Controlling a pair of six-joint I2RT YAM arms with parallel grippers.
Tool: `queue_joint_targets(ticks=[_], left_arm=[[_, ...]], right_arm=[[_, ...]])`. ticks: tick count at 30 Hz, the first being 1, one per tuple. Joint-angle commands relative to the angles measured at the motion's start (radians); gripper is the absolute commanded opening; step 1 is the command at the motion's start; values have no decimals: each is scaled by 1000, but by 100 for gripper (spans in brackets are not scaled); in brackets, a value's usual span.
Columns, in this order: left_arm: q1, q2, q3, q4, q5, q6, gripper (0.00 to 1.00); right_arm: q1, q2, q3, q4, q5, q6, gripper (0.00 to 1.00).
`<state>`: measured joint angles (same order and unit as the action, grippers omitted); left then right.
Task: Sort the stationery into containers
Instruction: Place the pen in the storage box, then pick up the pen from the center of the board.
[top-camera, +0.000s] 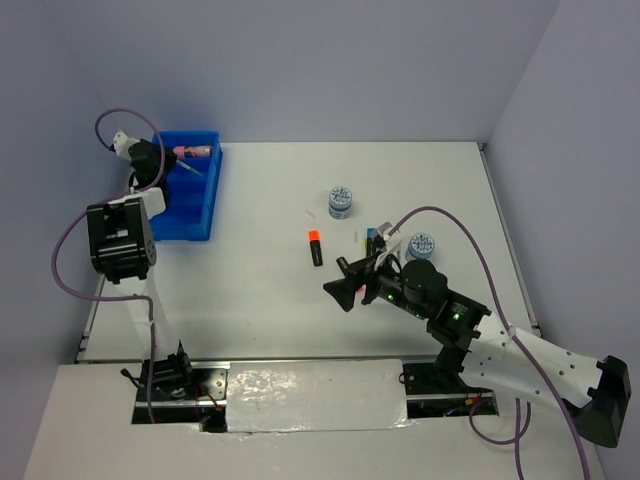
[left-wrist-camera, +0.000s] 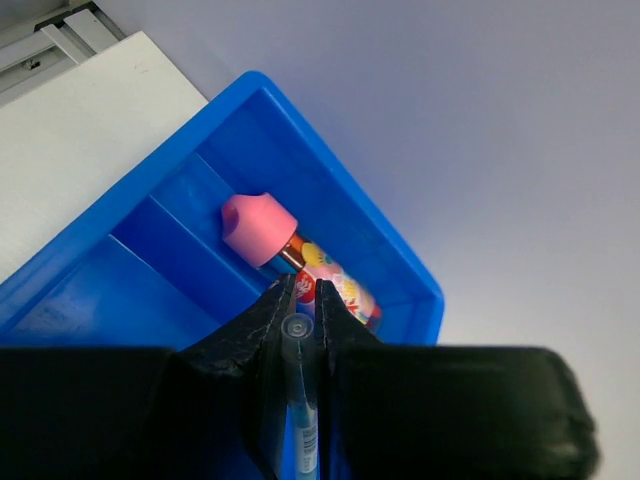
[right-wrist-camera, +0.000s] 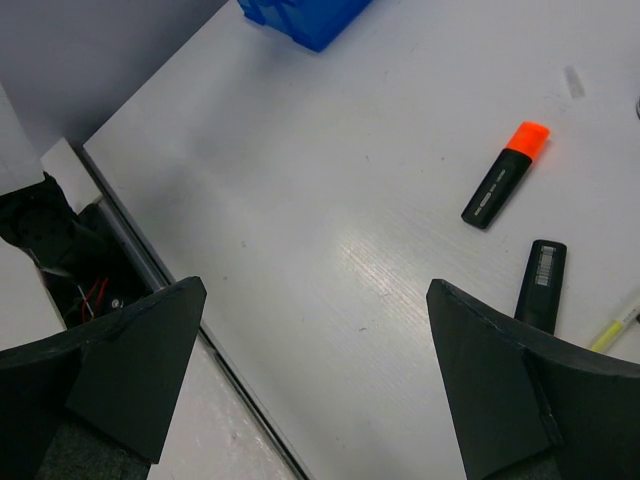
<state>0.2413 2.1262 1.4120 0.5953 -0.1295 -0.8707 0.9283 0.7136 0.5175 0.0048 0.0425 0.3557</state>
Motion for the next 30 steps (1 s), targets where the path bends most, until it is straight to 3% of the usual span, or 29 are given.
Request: queue_joint_targets(ticks=[1, 4, 7, 8, 10, 11, 15, 18, 23, 25, 27, 30], left_arm=[[4, 20, 42, 95, 14, 15, 27], [4, 20, 39, 89, 1, 12, 38], [4, 9, 47, 58, -18, 15, 61], [4, 5, 51, 46, -21, 16, 74], [6, -9, 56, 28, -27, 12, 86], [6, -18, 51, 31, -25, 12, 99], [6, -109, 80, -40, -2, -8, 99], [3, -190, 243, -318, 21, 16, 99], [-2, -306, 526, -847, 147, 85, 99], [-7, -363, 527, -937, 207, 98, 99], [-40, -489, 432, -1034, 286, 124, 99], [-175, -722, 219, -1109, 194, 222, 99]], right_arm=[[-6, -17, 52, 8, 10, -38, 100], [-6, -8, 67, 3, 22, -50, 100], [-8, -3, 73, 1, 19, -54, 100], [-8, -2, 73, 3, 20, -54, 100], [-6, 0, 72, -17, 28, -54, 100], [-6, 0, 72, -19, 31, -54, 100], [-14, 27, 88, -58, 109, -32, 100], [-66, 107, 144, -138, 137, -12, 100], [-192, 309, 245, -210, -4, -29, 100], [-221, 369, 277, -250, -9, -44, 100], [-243, 467, 332, -317, 37, -18, 94], [-267, 596, 383, -379, 112, 28, 78]])
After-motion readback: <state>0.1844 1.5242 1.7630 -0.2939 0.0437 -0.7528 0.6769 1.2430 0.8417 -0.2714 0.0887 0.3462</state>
